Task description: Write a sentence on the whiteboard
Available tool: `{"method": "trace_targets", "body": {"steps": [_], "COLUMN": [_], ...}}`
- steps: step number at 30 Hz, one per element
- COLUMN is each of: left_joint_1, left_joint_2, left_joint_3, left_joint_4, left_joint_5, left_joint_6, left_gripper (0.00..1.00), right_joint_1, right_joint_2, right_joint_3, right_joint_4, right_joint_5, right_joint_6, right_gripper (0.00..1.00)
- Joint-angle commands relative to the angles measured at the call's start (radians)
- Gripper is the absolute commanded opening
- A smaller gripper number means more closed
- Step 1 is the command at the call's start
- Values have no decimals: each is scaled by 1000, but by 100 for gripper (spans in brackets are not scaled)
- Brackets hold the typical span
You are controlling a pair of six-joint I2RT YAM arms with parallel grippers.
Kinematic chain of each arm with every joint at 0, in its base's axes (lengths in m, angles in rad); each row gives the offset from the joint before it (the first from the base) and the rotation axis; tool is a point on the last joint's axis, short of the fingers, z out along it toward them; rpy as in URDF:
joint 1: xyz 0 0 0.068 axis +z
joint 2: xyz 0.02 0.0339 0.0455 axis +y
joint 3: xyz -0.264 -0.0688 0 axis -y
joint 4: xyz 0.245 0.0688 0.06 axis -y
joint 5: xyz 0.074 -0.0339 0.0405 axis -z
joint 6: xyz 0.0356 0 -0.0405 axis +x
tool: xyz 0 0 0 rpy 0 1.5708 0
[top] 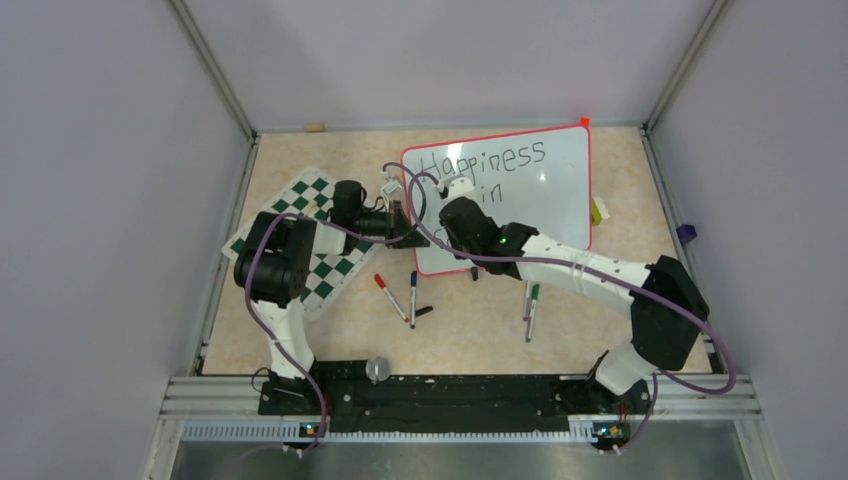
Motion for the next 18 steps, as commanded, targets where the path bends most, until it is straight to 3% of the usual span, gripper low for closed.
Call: {"method": "trace_targets", "body": {"steps": [1, 18], "left_joint_1": [-16, -16], "left_joint_2": [19, 25], "left_joint_3": [-32, -31], "left_joint_4": [-23, -24], "left_joint_5": [27, 26], "left_joint_6": [51, 51], "left_gripper": [0, 0], "right_joint_1": [-8, -9], "right_joint_2": [12, 6], "right_joint_3": [58, 77], "right_joint_4": [24, 12], "right_joint_5": [55, 78], "right_joint_6": [-17, -34], "right_gripper": [0, 0]}}
